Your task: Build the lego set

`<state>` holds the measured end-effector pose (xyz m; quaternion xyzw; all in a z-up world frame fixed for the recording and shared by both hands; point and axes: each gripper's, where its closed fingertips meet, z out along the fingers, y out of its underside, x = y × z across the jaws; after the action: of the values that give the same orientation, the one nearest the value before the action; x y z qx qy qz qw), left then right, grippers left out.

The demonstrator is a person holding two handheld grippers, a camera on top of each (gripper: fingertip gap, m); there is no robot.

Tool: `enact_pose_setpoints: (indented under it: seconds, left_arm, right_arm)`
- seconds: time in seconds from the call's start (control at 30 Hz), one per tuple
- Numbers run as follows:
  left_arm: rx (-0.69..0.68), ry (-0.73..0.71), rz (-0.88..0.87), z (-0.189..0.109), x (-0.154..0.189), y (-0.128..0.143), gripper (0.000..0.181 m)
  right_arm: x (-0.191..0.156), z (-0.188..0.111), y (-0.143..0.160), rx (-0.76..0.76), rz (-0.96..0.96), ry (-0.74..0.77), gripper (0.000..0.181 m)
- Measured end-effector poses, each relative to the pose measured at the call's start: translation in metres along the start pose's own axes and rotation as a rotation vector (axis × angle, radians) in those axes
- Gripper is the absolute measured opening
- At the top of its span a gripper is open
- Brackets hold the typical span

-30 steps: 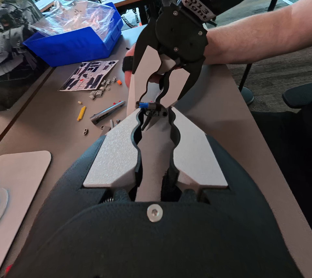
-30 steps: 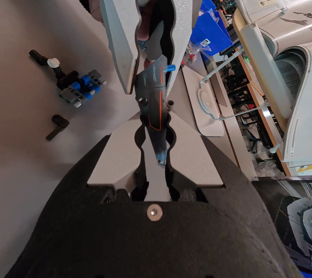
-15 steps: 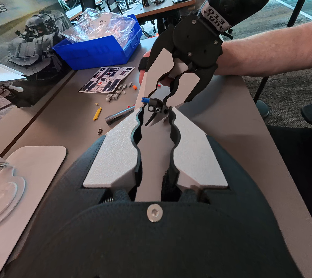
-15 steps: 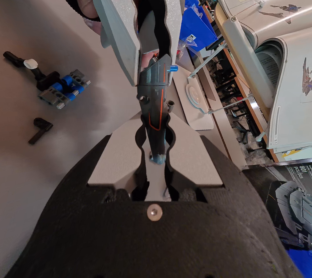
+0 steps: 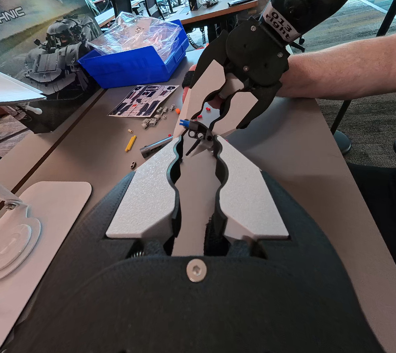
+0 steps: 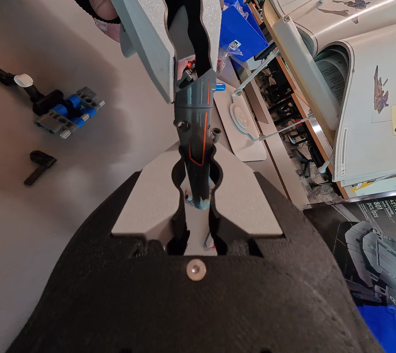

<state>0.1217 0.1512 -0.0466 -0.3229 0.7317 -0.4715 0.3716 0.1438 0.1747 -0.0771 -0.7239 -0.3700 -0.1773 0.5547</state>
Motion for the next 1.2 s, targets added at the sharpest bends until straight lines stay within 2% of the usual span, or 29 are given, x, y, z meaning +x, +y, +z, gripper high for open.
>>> enact_pose_setpoints:
  seconds: [0.8,1.2]
  left_arm:
    - [0.044,-0.054,-0.012,-0.005,-0.009,-0.007,0.025]
    - [0.098,-0.029,-0.066,-0.009,-0.010,-0.014,0.024]
  right_arm:
    - [0.012,-0.003,-0.005,0.016,0.012,0.071,0.013]
    - [0.016,-0.004,-0.005,0.015,0.012,0.101,0.013]
